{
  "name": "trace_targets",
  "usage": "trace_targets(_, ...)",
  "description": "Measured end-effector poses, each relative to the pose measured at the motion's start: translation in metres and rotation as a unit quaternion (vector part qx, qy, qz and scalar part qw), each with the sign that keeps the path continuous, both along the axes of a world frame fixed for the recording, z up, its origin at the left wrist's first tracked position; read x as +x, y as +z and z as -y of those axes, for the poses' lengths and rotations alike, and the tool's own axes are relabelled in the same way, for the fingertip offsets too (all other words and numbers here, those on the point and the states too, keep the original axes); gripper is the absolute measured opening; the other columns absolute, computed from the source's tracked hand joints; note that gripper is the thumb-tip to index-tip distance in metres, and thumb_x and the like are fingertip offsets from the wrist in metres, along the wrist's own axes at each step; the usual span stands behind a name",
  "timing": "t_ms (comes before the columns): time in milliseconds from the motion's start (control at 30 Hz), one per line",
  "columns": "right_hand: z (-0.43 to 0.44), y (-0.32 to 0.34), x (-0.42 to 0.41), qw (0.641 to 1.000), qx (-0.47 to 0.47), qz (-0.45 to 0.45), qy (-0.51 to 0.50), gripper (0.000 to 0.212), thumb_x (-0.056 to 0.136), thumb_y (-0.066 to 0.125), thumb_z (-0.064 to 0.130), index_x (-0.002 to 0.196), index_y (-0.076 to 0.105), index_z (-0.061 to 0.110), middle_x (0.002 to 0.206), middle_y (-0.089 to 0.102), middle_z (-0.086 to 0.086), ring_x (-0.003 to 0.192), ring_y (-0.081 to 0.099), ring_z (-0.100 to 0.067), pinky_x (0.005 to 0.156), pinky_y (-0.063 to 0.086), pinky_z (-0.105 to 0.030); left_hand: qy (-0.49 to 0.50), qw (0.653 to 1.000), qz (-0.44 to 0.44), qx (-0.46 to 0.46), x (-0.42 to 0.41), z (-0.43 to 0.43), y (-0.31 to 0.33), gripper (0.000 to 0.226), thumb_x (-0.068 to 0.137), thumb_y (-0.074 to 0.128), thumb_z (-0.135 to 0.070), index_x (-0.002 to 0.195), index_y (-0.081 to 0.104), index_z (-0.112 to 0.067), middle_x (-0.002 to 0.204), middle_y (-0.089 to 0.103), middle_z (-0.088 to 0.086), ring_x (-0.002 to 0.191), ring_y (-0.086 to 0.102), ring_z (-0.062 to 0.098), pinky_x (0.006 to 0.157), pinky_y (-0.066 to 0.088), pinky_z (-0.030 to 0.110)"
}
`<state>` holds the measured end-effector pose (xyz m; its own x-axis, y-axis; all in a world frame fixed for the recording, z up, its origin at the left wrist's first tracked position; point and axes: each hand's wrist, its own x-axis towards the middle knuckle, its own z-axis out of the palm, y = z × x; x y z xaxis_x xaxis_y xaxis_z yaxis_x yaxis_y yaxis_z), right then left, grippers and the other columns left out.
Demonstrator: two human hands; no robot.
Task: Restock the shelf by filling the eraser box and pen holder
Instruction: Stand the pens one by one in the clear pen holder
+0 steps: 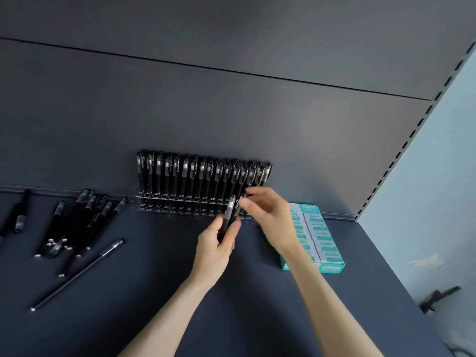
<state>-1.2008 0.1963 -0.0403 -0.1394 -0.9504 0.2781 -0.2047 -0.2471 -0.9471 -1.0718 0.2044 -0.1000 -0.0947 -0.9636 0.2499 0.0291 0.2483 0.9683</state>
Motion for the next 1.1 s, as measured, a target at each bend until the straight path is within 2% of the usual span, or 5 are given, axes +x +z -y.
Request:
trace_targets(300, -0.003, -0.009, -0.005, 0.992, -0.003, 0.124, -0.008, 0.028, 0.090, 0.055, -0.001, 0.118, 0.057, 0.004, 0.090, 0.071, -0.005, 0.081, 0.067, -0.011, 0.071, 0.053, -0.020, -0.035, 0.998, -0.011, 0.043, 0.000, -0.002, 0.002, 0.009, 0.092, 0.059, -0.013, 0.096, 0.063, -0.005, 0.060, 0.052, 0.003, 0.044, 0.036, 0.010, 0.042, 0.027, 0.018)
trace_targets(433, -0.001, -0.007, -0.005, 0.996, -0.023, 0.083, -0.011, 0.036, 0.088, 0.057, -0.005, 0.120, 0.054, 0.013, 0.080, 0.063, -0.004, 0.071, 0.067, -0.018, 0.071, 0.057, -0.030, -0.015, 0.999, 0.007, 0.038, 0.001, 0.000, -0.001, 0.004, 0.090, 0.063, -0.018, 0.087, 0.062, -0.016, 0.061, 0.048, 0.004, 0.047, 0.035, 0.011, 0.044, 0.028, 0.019)
trace_targets(633, 0.019, 0.021, -0.032, 0.969, -0.117, 0.000, -0.217, 0.037, 0.086, 0.062, 0.004, 0.103, 0.052, 0.035, 0.084, 0.065, 0.004, 0.069, 0.064, -0.034, 0.074, 0.055, -0.044, 0.047, 0.992, -0.046, 0.105, 0.001, 0.003, 0.003, 0.020, 0.099, 0.046, -0.026, 0.097, 0.059, -0.011, 0.073, 0.053, 0.002, 0.046, 0.035, 0.007, 0.039, 0.027, 0.014)
trace_targets(967, 0.046, 0.019, -0.035, 0.962, -0.136, -0.112, -0.208, 0.031, 0.088, 0.061, 0.006, 0.117, 0.056, 0.016, 0.085, 0.063, 0.001, 0.072, 0.061, -0.015, 0.071, 0.040, -0.004, 0.039, 0.993, -0.023, 0.108, 0.001, 0.002, 0.005, 0.021, 0.100, 0.044, -0.027, 0.094, 0.058, -0.013, 0.054, 0.042, -0.001, 0.042, 0.034, 0.005, 0.039, 0.027, 0.014)
trace_targets(1100, 0.047, 0.009, -0.033, 0.955, -0.146, -0.170, -0.196, 0.032, 0.086, 0.064, 0.003, 0.116, 0.060, 0.012, 0.086, 0.061, 0.001, 0.074, 0.059, -0.015, 0.075, 0.047, -0.013, 0.036, 0.993, -0.026, 0.108, 0.000, 0.002, 0.006, 0.023, 0.100, 0.044, -0.029, 0.093, 0.059, -0.013, 0.054, 0.043, -0.001, 0.042, 0.033, 0.006, 0.039, 0.027, 0.014)
